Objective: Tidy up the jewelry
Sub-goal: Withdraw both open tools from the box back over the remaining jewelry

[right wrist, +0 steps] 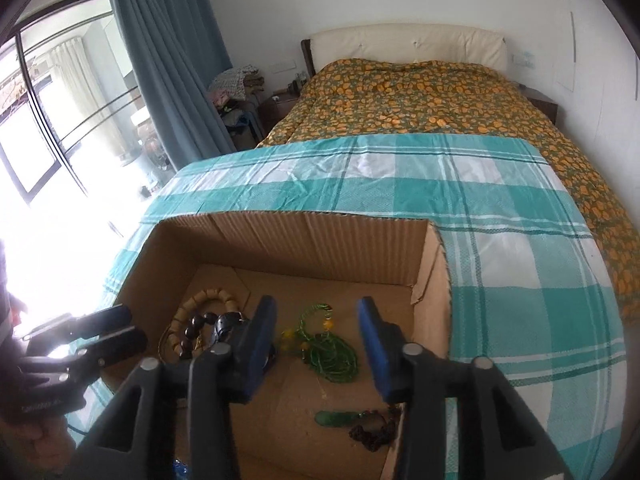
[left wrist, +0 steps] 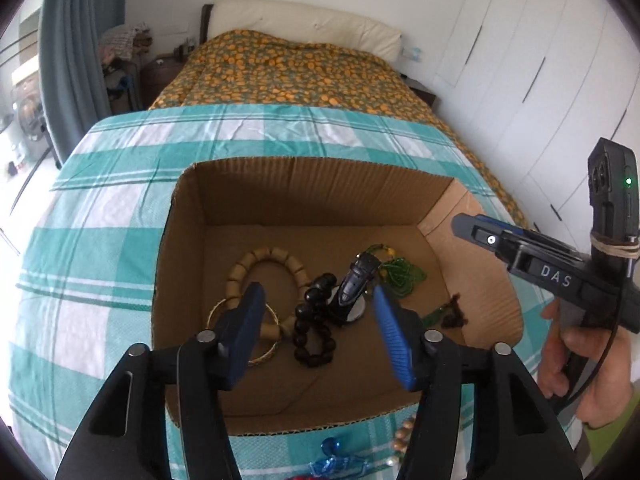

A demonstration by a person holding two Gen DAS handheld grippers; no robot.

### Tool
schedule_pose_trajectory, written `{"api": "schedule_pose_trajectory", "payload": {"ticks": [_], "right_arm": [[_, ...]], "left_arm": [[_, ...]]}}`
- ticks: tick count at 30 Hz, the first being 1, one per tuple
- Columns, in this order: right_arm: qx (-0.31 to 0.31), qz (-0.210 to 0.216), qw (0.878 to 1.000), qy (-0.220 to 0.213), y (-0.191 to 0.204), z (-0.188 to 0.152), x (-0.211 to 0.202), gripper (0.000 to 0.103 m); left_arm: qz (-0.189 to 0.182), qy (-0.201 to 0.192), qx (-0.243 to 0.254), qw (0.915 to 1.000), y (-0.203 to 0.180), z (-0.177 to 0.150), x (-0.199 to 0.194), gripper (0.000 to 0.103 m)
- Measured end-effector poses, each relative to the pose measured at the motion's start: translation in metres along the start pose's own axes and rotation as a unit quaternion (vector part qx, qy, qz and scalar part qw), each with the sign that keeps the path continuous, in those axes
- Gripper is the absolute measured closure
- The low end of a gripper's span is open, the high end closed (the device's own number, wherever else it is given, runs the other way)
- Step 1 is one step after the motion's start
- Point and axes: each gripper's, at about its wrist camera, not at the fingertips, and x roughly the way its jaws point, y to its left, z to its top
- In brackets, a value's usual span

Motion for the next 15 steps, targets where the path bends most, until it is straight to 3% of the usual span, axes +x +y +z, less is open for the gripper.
{"api": "schedule_pose_trajectory", "payload": {"ticks": [3,5,7,15], "right_arm": [[0.014,0.007,1.000,-0.022,-0.005,-0.011,-0.037,0.055],[0.013,0.002,0.999,-0.030,-0.008,-0.027,-0.064,0.042],[0.008,-0.015,1.000,-0.024,-0.009,-0.048,-0.082,0.038],[-0.049,-0.088,0.995,0.021,0.008,-0.190,-0.144,0.037]], "left_arm": [[0.013,-0.015,0.009,0.9998,0.001,-0.014,-0.022,0.026],[0.018,-0.019,0.019,0.9995,0.001,-0.029,-0.041,0.023],[0.024,-0.016,0.033,0.9990,0.000,-0.049,-0.060,0.019],[0.040,0.030,0.078,0.9957,-0.014,-0.156,-0.130,0.011]]}}
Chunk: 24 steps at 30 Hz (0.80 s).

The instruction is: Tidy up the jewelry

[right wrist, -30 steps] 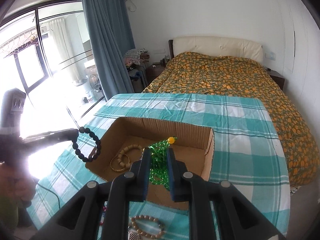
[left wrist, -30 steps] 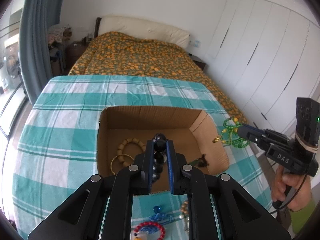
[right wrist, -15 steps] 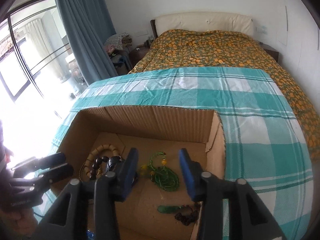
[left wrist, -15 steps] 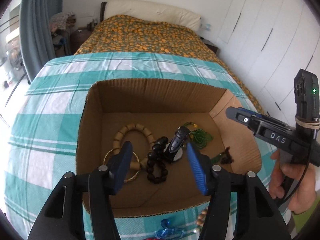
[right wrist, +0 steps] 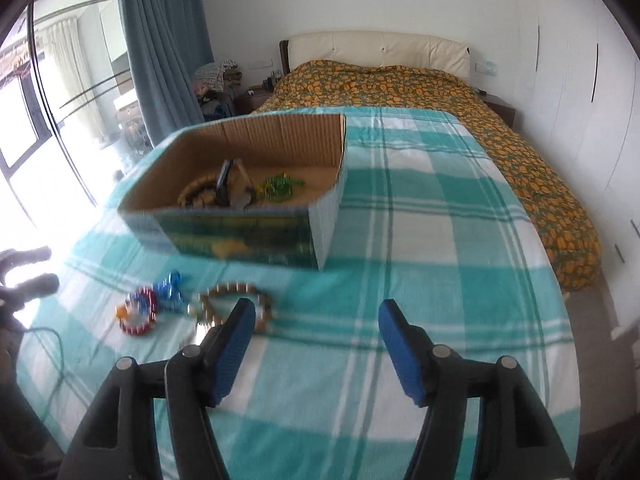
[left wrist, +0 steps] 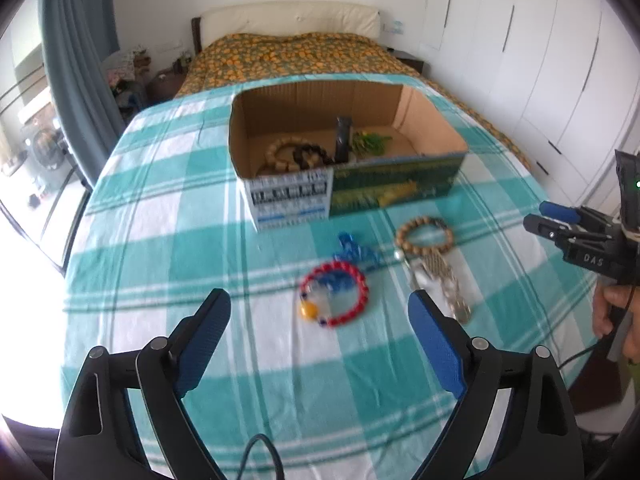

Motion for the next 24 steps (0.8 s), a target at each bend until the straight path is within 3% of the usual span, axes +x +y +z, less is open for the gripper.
{"api": "schedule_pose_trajectory", "payload": {"ticks": [5,9,18,24], "right_arm": [[0.010,0.004,1.000,0.011,0.029,-0.075,-0.019,0.038],[0.005,-0.002,1.000,0.018,0.041,-0.108,-0.009,0.037],[-0.019,-0.028,0.999,-0.019,0.048,-0.126,-0.004,0.037],[-0.021,-0.035,0.999,-0.031,0.049,-0.128,-0.003,0.037]], "left_arm": [[-0.032,0.018,-0.027,0.9990,-0.026,-0.059,0.000,0.006],[-0.015,0.008,-0.057,0.9982,-0.034,-0.086,0.028,0.006],[0.053,0.004,-0.039,0.9978,-0.037,-0.093,0.060,0.006],[0.059,0.016,-0.040,0.9973,-0.037,-0.095,0.069,0.001]]}}
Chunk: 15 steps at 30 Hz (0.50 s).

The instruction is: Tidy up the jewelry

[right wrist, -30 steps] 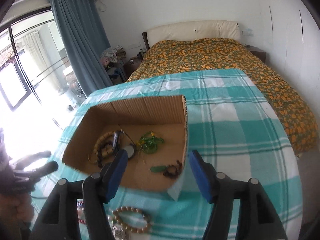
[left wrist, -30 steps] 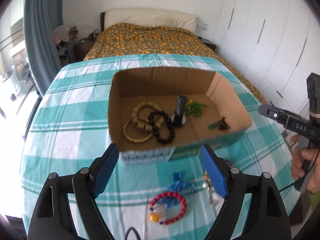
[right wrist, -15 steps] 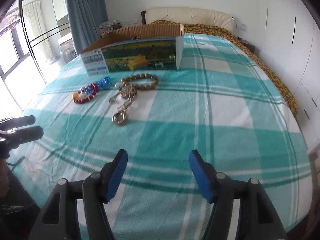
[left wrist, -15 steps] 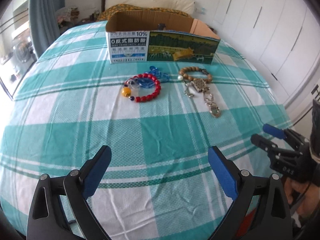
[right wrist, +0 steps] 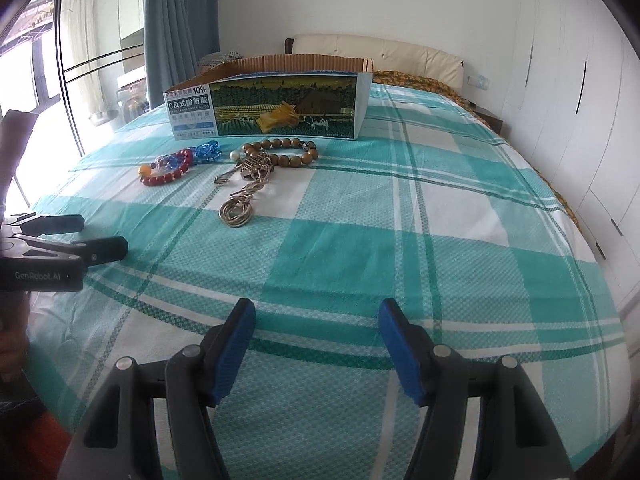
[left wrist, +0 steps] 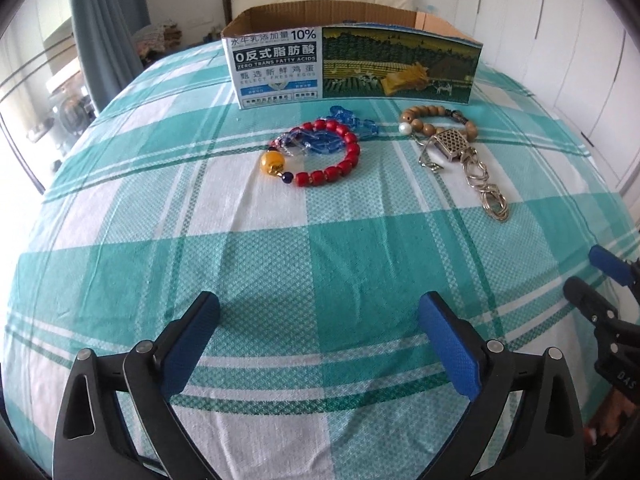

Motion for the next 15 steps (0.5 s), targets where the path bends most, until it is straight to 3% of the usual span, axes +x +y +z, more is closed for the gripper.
{"api": "schedule_pose_trajectory", "payload": {"ticks": [15], "right_arm": [[0.002,-0.012,1.000,-0.011,0.0016,-0.0010,0.0018,0.036]], "left_arm": [[-0.003,0.002,0.000,1.0000,0.0016,0.0015,0.0027,0.000]]}}
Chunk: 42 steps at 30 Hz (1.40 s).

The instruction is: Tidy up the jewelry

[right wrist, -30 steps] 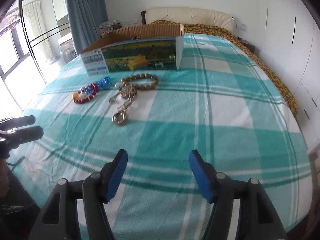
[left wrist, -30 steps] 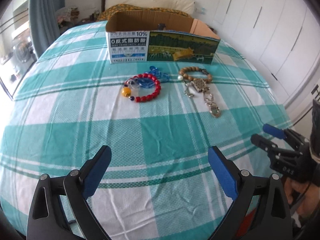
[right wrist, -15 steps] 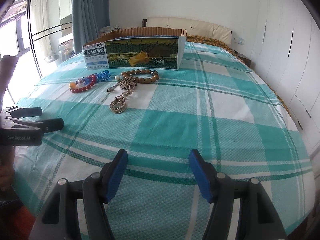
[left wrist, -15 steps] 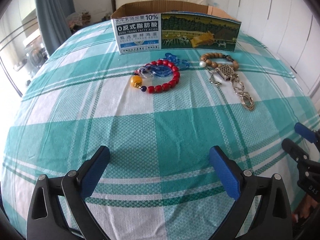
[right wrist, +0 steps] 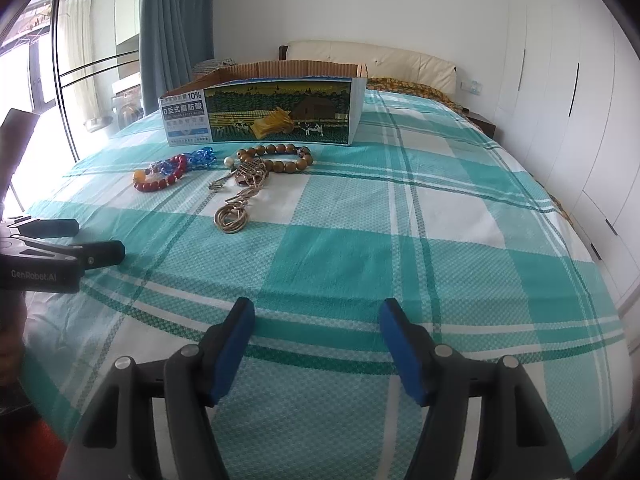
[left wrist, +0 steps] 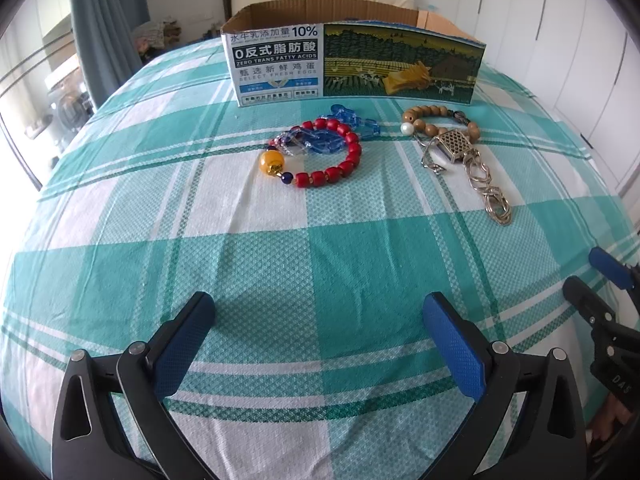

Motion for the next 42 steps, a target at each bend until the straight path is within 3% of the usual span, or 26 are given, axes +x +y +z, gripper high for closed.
{"api": "schedule_pose_trajectory", "payload": {"ticks": [42], "right_arm": [[-0.001,-0.007,1.000,-0.001,0.0003,-0.0003,0.0015,0.036]], "left_arm": [[0.000,0.001,0.000,1.0000,-0.0001,-0.0005,-0.0001,0.000]]}}
